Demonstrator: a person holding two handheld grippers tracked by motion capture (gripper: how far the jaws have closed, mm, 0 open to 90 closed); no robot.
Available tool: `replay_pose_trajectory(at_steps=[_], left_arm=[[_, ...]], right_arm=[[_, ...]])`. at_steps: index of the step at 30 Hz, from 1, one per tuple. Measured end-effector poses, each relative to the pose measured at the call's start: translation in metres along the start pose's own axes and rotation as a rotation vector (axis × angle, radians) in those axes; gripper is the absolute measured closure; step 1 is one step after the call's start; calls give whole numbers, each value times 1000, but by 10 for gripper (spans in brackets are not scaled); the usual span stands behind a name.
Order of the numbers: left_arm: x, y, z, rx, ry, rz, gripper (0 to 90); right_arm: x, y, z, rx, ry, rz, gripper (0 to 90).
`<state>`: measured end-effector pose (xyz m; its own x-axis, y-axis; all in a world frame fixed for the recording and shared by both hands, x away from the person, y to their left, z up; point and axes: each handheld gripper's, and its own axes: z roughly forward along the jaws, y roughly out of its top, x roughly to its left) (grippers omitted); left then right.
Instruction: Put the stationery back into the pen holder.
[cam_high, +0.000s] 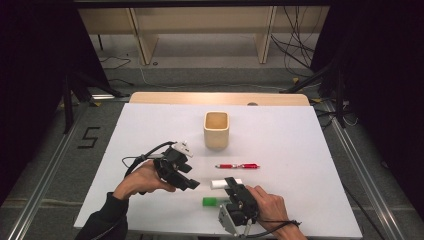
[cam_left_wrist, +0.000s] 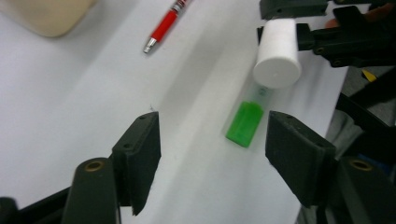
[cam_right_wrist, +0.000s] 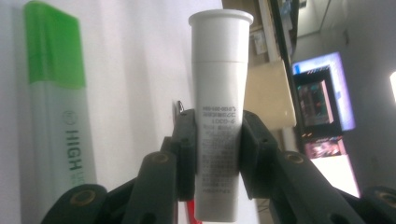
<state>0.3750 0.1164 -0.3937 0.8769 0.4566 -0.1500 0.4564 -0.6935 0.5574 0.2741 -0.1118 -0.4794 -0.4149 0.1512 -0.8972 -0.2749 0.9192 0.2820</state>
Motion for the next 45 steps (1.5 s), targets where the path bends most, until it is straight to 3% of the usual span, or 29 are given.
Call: replay_pose_trajectory(at_steps=[4,14,15,18,21,28,33,38,41,45], left_arm=[[2,-5,0,-47,33,-7,318],[3,-22,5,-219,79,0,282],[2,-25,6,-242,83,-4,281],[3,-34,8,-328,38,-23,272],[3,-42,10,-389,51,-44,269],[0,-57,17,-453,97,-68,263],[-3,-66,19,-522,142,-95,262],[-6,-71,17,-529,161,-99,262],[-7,-75,17,-510,171,-94,262],[-8,-81,18,-482,181,-92,254]], right_arm=[[-10,-8,1,-6,26,109,709],[-33,-24,1,-50,93,396,708],[-35,-26,1,-53,99,408,709],[-41,-30,1,-83,121,515,708],[-46,-35,1,-102,153,608,708],[-57,-44,3,-154,244,816,708],[-62,-51,6,-171,281,916,708],[-66,-55,10,-181,321,1010,708],[-71,-57,11,-189,341,1067,708],[-78,-59,15,-199,346,1096,708]])
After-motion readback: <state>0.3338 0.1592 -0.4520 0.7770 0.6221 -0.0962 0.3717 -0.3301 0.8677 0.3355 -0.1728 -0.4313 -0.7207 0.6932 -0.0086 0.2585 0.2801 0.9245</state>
